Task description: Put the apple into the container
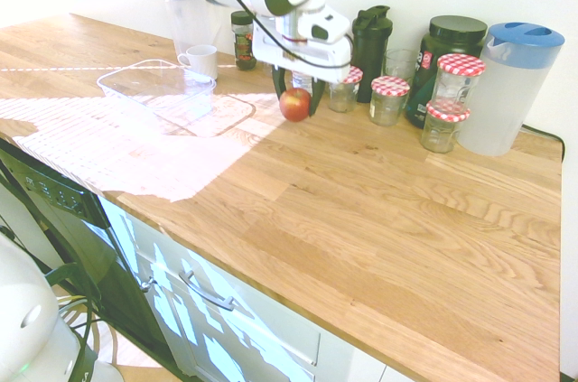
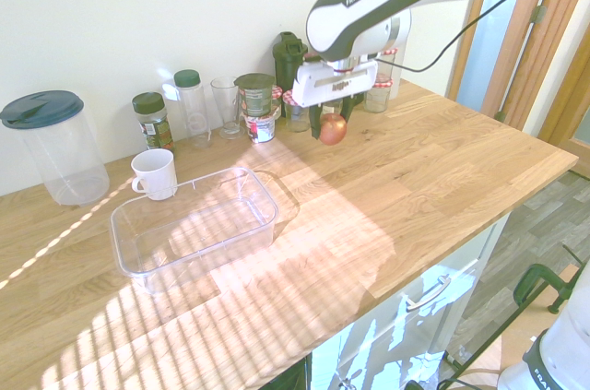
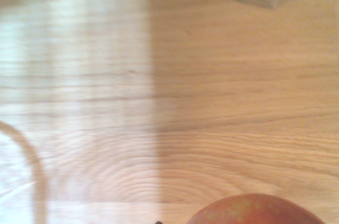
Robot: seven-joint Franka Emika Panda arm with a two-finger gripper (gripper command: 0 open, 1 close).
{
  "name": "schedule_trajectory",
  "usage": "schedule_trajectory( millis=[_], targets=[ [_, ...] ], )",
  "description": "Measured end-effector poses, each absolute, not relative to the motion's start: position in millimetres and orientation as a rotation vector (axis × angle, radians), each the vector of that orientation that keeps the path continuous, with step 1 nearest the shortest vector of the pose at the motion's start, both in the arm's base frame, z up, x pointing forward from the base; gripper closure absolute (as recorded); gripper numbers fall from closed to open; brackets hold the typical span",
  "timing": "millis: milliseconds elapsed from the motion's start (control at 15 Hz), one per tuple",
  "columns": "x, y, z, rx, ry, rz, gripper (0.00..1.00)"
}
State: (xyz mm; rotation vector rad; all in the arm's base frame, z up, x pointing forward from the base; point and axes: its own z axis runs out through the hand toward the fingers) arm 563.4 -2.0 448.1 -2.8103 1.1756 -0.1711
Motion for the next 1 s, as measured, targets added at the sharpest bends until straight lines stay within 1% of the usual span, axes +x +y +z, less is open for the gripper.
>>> schedule_trajectory(
  millis=[133, 200, 400, 533, 733, 933, 1000],
  targets=[
    [551.4, 61.4, 473.5, -2.823, 1.086, -0.191, 1.00],
    [545.9, 96.2, 475.8, -2.829, 1.049, -0.191, 1.00],
    [527.3, 187.9, 464.1, -2.853, 0.958, -0.182, 1.00],
    [514.9, 234.1, 447.6, -2.878, 0.922, -0.175, 1.00],
    [504.6, 274.2, 417.5, -2.908, 0.902, -0.152, 1.00],
    [500.7, 296.1, 393.0, -2.916, 0.915, -0.141, 1.00],
    [501.3, 297.9, 384.8, -2.923, 0.921, -0.132, 0.00]
  ],
)
